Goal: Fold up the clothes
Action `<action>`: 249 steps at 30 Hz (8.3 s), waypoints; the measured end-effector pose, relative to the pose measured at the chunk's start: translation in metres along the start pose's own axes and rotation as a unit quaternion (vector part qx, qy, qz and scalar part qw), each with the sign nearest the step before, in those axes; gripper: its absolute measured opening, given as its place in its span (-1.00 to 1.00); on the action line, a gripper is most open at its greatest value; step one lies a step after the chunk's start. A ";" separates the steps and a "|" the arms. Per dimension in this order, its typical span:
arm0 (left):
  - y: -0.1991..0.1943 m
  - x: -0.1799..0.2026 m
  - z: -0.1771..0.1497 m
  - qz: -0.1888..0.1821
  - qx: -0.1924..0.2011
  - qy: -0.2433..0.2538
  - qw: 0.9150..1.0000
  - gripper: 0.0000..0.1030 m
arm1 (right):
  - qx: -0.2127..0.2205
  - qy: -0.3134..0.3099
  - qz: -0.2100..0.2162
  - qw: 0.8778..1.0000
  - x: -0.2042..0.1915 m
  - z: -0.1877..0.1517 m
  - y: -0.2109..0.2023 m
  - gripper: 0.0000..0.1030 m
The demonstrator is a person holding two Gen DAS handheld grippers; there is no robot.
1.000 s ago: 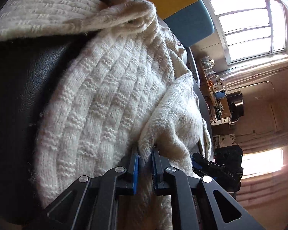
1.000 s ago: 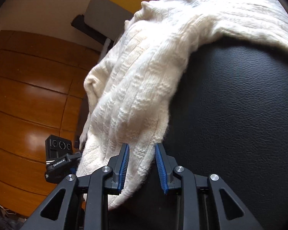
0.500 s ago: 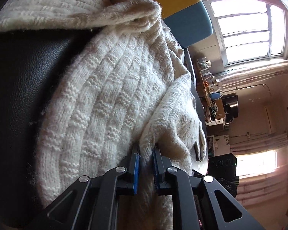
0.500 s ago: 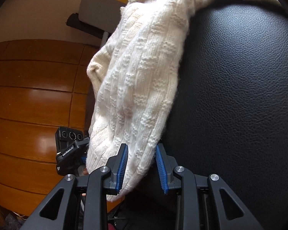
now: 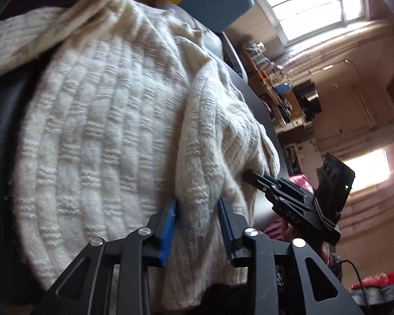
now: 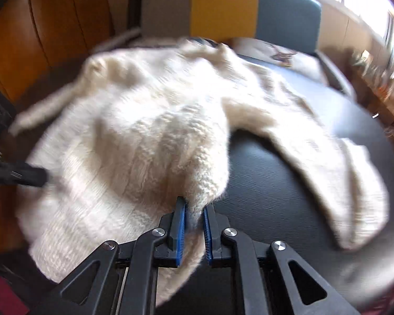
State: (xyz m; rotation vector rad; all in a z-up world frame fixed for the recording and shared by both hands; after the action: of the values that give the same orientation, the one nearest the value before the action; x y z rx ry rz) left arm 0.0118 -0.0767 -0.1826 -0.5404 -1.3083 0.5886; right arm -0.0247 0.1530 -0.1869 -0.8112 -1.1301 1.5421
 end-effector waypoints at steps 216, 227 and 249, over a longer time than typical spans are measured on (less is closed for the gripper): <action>0.154 0.022 0.436 0.092 -0.070 0.123 0.986 -0.92 | 0.071 0.035 0.177 0.981 0.047 0.258 0.120 -0.52; 0.075 0.009 0.408 0.079 0.003 0.077 0.994 0.01 | 0.073 0.043 0.198 0.976 0.046 0.258 0.119 -0.49; 0.024 -0.051 0.314 0.140 0.095 0.100 0.981 0.09 | -0.051 0.151 0.415 0.896 -0.037 0.384 0.157 -0.36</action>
State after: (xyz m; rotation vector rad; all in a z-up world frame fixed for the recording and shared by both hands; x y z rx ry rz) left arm -0.3073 -0.0812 -0.1788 -0.6121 -0.9810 0.8599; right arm -0.4153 0.0109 -0.2083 -1.6907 -0.6446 1.9379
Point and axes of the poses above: each gripper's, at about its wrist camera, not at the fingertips, and y roughly the way its jaws point, x to its right, z to its top, the point moved 7 cm from there along y, roughly the way its jaws point, and after that the axes turned 10 degrees about -x, right-handed, at the moved point
